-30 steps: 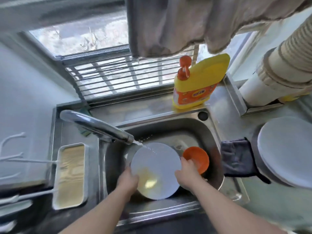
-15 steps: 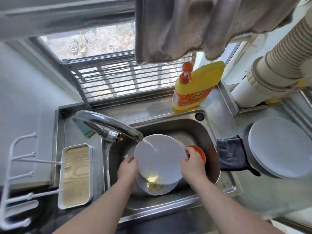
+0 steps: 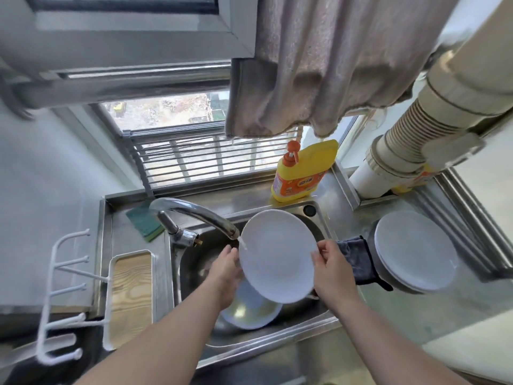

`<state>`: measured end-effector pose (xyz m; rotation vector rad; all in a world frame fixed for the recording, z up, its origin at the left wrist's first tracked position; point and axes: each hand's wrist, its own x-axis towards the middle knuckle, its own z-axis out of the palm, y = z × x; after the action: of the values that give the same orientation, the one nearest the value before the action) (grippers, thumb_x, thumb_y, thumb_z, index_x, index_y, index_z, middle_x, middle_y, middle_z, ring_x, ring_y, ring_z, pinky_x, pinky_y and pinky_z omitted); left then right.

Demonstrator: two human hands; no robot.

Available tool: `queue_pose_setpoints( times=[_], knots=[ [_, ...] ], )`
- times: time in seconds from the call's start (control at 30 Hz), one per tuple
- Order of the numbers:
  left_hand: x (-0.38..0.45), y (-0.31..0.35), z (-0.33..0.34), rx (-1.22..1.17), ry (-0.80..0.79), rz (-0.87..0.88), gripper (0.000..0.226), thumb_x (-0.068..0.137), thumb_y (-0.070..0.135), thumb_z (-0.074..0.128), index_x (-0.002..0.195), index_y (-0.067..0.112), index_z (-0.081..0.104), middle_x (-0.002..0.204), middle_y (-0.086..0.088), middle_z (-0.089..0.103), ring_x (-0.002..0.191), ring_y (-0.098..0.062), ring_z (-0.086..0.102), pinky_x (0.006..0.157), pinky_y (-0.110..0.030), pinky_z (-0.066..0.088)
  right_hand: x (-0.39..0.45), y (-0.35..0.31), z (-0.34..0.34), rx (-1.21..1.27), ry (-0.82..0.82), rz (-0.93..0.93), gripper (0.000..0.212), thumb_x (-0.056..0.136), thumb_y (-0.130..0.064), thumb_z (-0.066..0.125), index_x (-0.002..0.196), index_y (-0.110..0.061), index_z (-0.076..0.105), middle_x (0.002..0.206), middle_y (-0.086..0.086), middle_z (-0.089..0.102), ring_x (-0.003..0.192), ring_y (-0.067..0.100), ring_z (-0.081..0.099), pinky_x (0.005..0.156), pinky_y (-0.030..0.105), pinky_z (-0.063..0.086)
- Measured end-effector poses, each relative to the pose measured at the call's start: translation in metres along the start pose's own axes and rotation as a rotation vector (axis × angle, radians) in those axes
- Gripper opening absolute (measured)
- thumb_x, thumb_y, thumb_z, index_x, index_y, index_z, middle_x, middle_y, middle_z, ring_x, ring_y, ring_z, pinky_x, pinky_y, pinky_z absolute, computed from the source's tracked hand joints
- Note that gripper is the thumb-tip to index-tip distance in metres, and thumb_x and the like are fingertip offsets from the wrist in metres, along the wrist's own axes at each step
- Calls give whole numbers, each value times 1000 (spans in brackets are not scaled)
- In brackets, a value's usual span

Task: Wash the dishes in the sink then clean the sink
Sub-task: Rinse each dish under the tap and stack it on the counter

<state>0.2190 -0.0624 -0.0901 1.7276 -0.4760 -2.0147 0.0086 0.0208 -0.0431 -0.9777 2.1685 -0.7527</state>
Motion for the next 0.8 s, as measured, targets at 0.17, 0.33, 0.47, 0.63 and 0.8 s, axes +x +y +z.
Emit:
queue_pose_setpoints(
  times=[0.17,0.33,0.47,0.63,0.8],
  knots=[
    [-12,-25,-16,107,-56,-83,32,102,9,53,129,22,66,106,-10,80,90,-34,75,74,-44,62,-16,26,17,403,-15,339,7,105,-15,54,101,-16,59,101,15,70,83,30,64,65,39,50],
    [-26,-17,-44,42,-11,-14,37,105,7,45,126,28,67,116,-14,73,96,-37,69,69,-42,61,-28,38,58,597,-106,646,9,104,-7,53,106,-4,61,105,22,69,81,30,62,67,40,53],
    [-29,-5,-71,44,23,41,33,111,18,45,128,37,66,124,-12,72,114,-41,67,83,-51,62,-34,23,85,561,-274,694,23,101,-5,53,122,-9,61,100,15,73,75,26,64,60,32,52],
    [-18,-3,-89,-57,85,64,38,113,10,41,136,33,61,125,-11,71,115,-39,65,93,-59,57,-34,6,87,548,-434,662,61,105,-7,45,157,-37,31,127,7,57,101,30,69,88,40,61],
    [-11,-8,-70,-198,106,-13,36,114,13,35,128,33,62,127,-11,70,114,-38,66,79,-56,60,-27,11,63,485,-323,365,54,101,2,45,137,-39,50,125,2,65,97,25,68,76,34,61]
  ],
)
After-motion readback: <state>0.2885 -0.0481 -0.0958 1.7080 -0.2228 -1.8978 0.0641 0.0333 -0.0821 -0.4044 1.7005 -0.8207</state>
